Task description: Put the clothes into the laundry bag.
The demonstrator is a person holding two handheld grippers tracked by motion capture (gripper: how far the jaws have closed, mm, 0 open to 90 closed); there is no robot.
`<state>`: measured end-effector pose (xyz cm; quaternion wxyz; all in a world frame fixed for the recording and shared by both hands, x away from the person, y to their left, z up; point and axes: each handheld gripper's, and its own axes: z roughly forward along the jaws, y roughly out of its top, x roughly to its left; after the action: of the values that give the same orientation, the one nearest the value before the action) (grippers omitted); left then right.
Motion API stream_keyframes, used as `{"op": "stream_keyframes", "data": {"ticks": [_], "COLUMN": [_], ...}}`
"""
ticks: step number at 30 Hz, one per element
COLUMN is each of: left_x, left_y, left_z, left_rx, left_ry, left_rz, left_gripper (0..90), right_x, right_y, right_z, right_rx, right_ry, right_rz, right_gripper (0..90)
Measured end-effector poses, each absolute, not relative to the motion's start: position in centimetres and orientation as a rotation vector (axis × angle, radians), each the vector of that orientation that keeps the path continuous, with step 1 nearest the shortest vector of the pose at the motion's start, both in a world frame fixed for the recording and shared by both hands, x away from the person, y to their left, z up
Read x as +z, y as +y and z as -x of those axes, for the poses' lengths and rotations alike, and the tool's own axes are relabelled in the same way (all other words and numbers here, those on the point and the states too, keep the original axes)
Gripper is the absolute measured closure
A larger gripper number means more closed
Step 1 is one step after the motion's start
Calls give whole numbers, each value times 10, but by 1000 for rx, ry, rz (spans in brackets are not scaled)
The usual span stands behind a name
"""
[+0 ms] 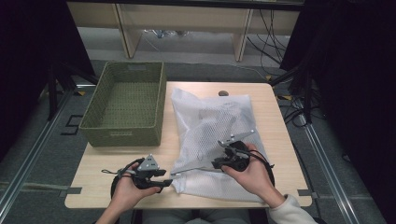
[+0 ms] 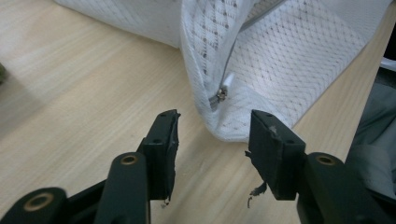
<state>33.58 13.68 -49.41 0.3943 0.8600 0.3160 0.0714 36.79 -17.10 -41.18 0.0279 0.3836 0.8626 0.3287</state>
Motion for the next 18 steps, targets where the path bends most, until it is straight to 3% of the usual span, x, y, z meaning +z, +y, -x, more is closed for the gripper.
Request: {"op": "stream_keyframes", "data": {"ticks": [18], "left_x": [-490], "left_y": [131], "left_z": [-330], "left_rx": [237], "left_ry": [795], "left_rz": [-2175], "left_gripper": [380], "right_x": [-426], "right_y": [-143], "right_z": [-389], "right_rx": [1047], "right_ry": [2731], "right_rz": [-1153], "right_gripper": [781]}}
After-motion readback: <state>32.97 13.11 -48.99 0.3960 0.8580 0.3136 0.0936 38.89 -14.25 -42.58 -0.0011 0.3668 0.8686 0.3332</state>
